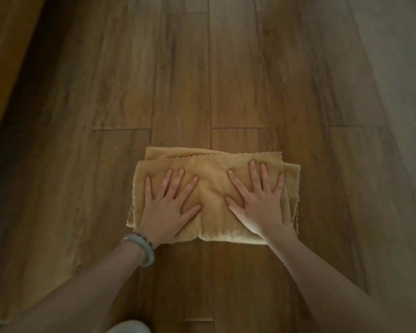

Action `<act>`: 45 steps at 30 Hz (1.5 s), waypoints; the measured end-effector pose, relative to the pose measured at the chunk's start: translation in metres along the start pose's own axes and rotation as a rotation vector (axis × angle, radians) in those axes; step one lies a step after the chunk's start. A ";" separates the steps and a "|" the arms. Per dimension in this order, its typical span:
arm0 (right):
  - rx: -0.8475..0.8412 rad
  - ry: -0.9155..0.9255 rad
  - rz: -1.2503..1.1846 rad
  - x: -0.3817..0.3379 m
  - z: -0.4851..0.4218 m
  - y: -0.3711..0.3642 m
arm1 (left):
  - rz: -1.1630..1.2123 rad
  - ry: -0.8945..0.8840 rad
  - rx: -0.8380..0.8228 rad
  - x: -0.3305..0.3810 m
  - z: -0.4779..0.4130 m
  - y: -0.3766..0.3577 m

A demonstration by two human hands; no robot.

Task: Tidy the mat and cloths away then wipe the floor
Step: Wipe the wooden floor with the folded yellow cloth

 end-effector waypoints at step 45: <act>-0.037 -0.386 -0.021 0.072 -0.097 0.035 | -0.054 -0.433 -0.004 0.003 -0.204 0.048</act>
Point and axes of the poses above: each hand's wrist, its own z-axis away from the middle knuckle, its own y-axis out of the back of the hand, x = y × z, the point moved 2 cm from there along -z, towards the middle knuckle, and after that the axes turned 5 degrees about -z, right-handed, at the moved point
